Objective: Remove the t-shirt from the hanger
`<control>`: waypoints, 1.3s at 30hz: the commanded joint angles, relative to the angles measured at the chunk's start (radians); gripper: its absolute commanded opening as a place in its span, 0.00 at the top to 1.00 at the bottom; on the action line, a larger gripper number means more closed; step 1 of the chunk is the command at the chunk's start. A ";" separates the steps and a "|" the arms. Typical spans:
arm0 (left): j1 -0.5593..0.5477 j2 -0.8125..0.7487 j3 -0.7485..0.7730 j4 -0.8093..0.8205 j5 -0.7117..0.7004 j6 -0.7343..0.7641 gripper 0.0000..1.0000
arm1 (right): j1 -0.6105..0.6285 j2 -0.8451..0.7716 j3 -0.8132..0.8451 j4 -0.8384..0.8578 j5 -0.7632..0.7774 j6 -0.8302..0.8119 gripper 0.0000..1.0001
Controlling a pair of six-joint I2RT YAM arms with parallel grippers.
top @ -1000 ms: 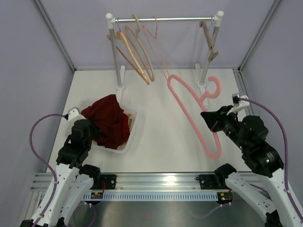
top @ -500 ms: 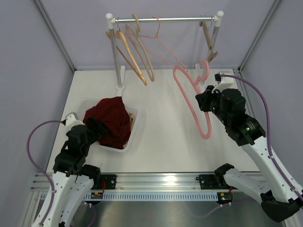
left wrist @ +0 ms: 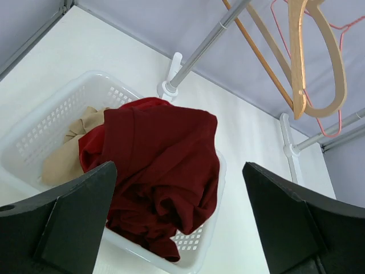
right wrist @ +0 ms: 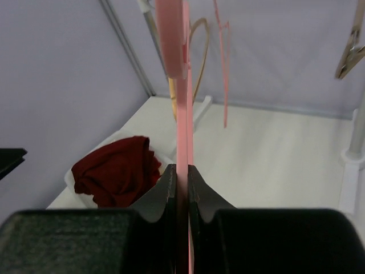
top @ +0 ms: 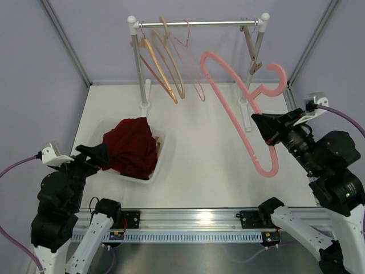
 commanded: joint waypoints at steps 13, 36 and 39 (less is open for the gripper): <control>-0.016 -0.058 -0.187 0.269 0.631 0.331 0.01 | -0.006 0.549 0.367 -0.011 0.298 -0.219 1.00; -0.119 -0.147 -0.324 0.335 0.576 0.347 0.01 | -0.203 1.254 1.004 -0.043 -0.114 -0.164 1.00; -0.119 -0.139 -0.324 0.335 0.579 0.348 0.01 | -0.220 1.274 1.002 0.000 -0.183 -0.126 1.00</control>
